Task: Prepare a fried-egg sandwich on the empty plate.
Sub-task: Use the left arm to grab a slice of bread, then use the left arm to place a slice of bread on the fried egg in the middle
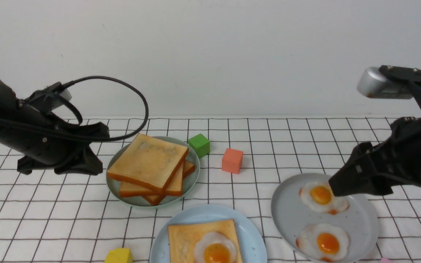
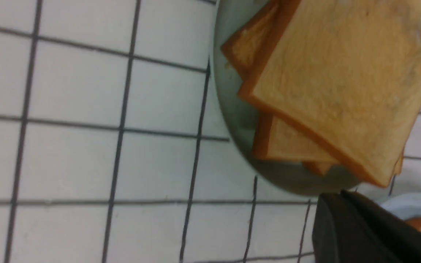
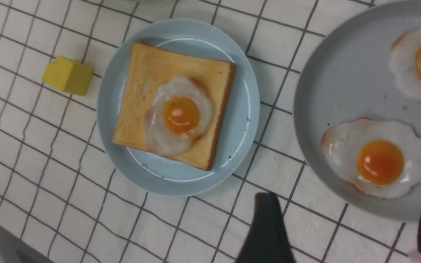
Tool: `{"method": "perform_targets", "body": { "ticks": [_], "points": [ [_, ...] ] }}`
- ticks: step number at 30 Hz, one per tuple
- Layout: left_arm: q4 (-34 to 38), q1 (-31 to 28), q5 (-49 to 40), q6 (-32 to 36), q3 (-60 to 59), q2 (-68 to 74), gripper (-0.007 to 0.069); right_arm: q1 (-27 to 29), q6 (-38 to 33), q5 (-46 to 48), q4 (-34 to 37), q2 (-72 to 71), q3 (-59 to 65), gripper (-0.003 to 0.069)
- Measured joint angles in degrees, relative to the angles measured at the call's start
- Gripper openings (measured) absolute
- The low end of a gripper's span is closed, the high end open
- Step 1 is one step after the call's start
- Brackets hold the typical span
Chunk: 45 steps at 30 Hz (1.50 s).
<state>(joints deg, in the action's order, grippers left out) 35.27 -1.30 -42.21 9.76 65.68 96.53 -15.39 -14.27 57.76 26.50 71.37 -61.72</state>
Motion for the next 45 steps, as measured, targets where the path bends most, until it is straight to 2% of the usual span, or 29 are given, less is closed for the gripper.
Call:
{"method": "perform_targets", "body": {
  "ticks": [3, 7, 11, 14, 16, 18, 23, 25, 31, 34, 36, 37, 39, 42, 45],
  "points": [
    [4.18, -1.54, -0.09, 4.76, 2.91, 3.72, 0.0088, -0.85, 0.13, 0.44, 0.94, -0.81, 0.00, 0.0479],
    [4.35, -1.36, -0.65, 8.01, 8.31, 9.04, 0.0298, -1.72, 0.26, 0.57, 1.87, -1.14, 0.00, 0.0463],
    [3.41, -0.43, -1.66, 12.47, 11.93, 13.53, 0.0465, -1.72, 0.26, 0.57, 2.05, -1.14, 0.00, 0.0461],
    [4.15, -0.36, -2.44, 15.03, 12.87, 16.58, 0.0502, -1.72, 0.26, 0.57, 2.05, -1.14, 0.00, 0.0461],
    [4.43, -0.36, -2.59, 16.26, 12.95, 18.04, 0.0495, -1.72, 0.26, 0.63, 2.06, -1.14, 0.00, 0.0461],
    [5.16, -0.36, -3.27, 18.02, 12.99, 19.56, 0.0449, -1.72, 0.26, 0.70, 2.11, -1.14, 0.00, 0.0461],
    [6.54, -0.36, -3.88, 20.46, 13.14, 19.47, 0.0223, -1.72, 0.26, 1.23, 2.16, -1.14, 0.00, 0.0461],
    [6.43, -0.36, -3.96, 20.51, 13.14, 18.61, 0.0188, -1.72, 0.26, 1.81, 2.16, -1.14, 0.00, 0.0461],
    [4.88, -0.36, -5.69, 21.55, 13.14, 11.56, 0.0185, -1.72, -0.20, 3.41, 1.98, -1.14, 0.00, 0.0451],
    [5.78, 0.20, -11.51, 27.19, 12.89, 5.92, 0.0185, -1.72, -1.38, 3.55, 1.12, -1.14, 0.00, 0.0444],
    [9.38, 3.02, -18.77, 36.37, 10.67, 1.43, 0.0185, -1.72, -1.77, 3.61, 0.99, -1.14, 0.00, 0.0443],
    [9.66, 3.32, -19.25, 37.02, 10.44, 1.23, 0.0185, -1.72, -1.77, 3.61, 1.00, -1.14, 0.00, 0.0443],
    [11.86, 7.68, -23.88, 43.51, 7.47, 0.28, 0.0185, -1.72, -1.96, 3.61, 1.76, -1.14, 0.00, 0.0443],
    [11.33, 12.82, -24.03, 47.69, 4.34, 1.59, 0.0185, -1.72, -2.04, 3.91, 2.81, -1.14, 0.00, 0.0443],
    [8.78, 16.73, -20.24, 48.66, 3.33, 4.52, 0.0181, -1.72, -2.14, 5.10, 3.08, -1.14, 0.00, 0.0443]
  ]
}}
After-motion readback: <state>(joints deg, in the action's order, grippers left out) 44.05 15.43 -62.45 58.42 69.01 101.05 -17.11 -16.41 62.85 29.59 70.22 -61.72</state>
